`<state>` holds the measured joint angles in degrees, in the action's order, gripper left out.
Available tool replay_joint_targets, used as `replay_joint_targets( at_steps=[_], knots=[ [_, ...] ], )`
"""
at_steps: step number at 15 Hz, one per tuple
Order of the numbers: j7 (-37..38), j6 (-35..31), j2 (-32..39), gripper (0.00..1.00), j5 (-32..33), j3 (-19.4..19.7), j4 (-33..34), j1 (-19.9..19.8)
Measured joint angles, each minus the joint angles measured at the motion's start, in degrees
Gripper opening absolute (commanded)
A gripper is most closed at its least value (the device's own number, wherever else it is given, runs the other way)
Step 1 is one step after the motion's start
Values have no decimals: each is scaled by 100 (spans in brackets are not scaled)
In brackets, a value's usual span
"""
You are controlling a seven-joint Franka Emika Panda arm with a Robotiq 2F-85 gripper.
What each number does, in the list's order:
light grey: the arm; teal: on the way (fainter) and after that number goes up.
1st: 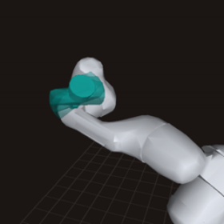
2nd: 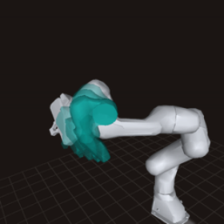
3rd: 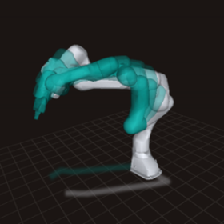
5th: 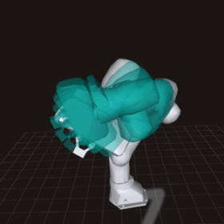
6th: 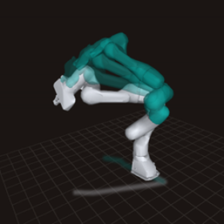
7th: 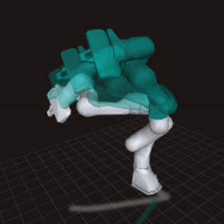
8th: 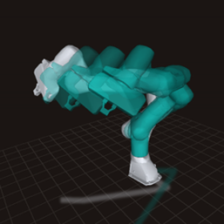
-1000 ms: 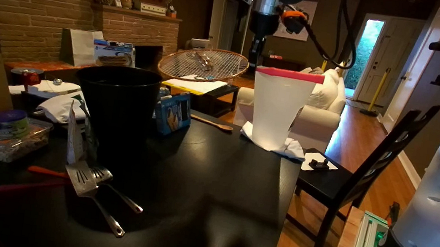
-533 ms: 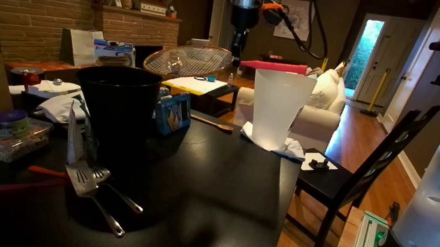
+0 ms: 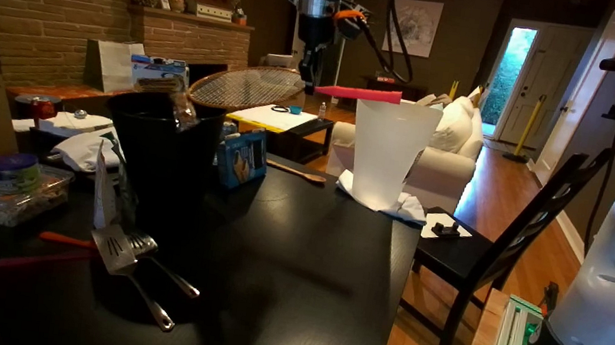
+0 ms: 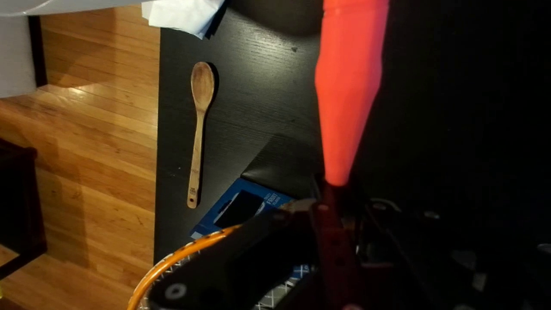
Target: Put the packet on the tennis racket then use the racket to put the packet in the black bin.
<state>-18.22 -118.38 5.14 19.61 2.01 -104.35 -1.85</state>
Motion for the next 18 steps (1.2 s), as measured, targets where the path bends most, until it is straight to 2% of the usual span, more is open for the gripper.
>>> replay_joint_targets(
  at_steps=[6, 11, 15, 18],
  knots=[
    [224, 187, 548, 3, -9, 8, 558, -9],
    [255, 219, 556, 3, -9, -2, 780, -4],
    [252, 229, 189, 3, -70, -44, 598, 2],
    [237, 284, -306, 3, -234, -38, 112, -13]
  ],
)
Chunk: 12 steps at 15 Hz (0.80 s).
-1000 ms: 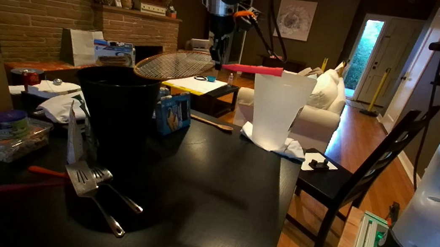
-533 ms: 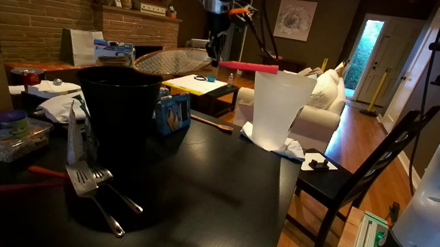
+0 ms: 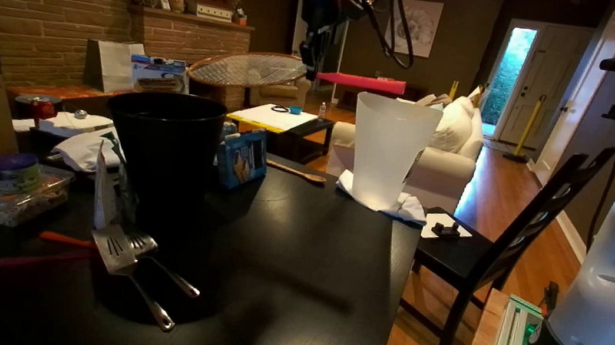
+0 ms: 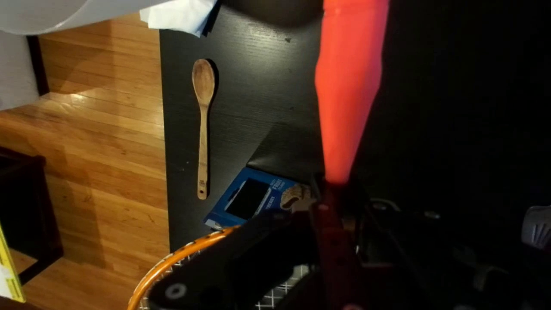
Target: Put the packet on the tennis racket then use the racket to put the packet in the black bin.
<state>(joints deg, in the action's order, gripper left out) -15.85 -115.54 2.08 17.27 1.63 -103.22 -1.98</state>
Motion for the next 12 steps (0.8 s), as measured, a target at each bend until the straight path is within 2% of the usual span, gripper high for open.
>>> replay_joint_targets(
  at_steps=[7, 12],
  knots=[
    [-186, -28, -1312, 3, -148, 177, -1756, -21],
    [-373, -33, -1950, 3, -154, 416, -2736, -45]
  ],
)
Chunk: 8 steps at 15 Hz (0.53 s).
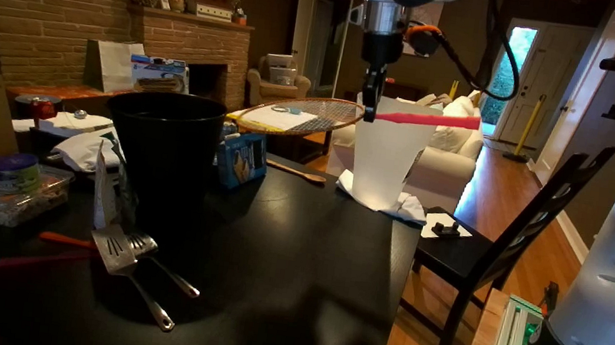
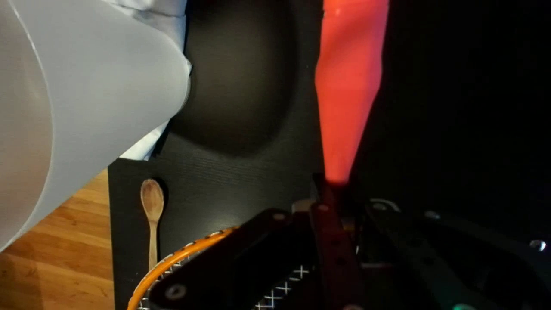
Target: Put the packet on the tennis racket then use the racket to put the packet in the black bin.
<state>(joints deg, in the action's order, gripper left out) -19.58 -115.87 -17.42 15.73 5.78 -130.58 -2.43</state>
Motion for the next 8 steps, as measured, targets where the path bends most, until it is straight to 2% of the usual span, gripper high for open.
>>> replay_joint_targets(
  at_steps=[8],
  knots=[
    [-19, -213, -144, 3, -1, 239, -1173, -64]
  ],
)
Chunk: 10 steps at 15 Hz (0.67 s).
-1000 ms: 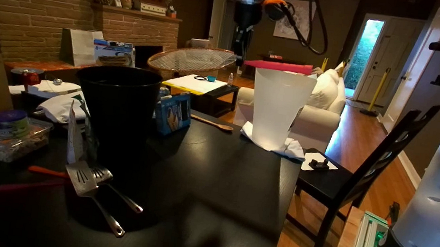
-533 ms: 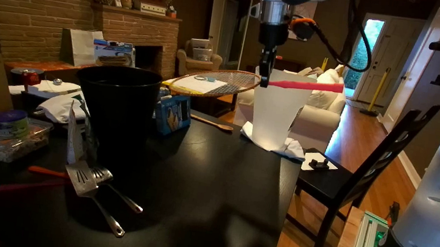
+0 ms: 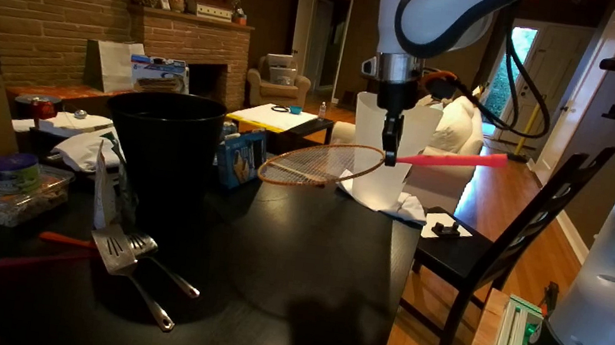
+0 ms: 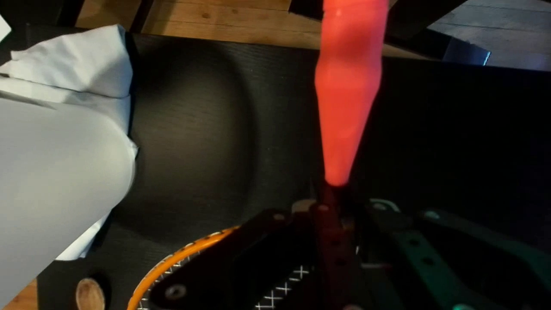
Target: Put the packet on the tennis racket then use the racket to put the packet in the black bin.
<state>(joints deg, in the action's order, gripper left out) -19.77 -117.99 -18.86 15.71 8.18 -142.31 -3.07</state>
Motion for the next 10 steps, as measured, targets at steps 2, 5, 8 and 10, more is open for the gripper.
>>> replay_joint_targets(
  at_steps=[2, 5, 8, 10],
  knots=[
    [3, -221, 24, 3, 0, 4, -246, -3],
    [13, -778, 101, 3, 8, 8, -570, -38],
    [13, -1493, 264, 3, 35, 16, -857, -113],
    [17, -1971, 413, 3, 45, 23, -1024, -167]
  ],
)
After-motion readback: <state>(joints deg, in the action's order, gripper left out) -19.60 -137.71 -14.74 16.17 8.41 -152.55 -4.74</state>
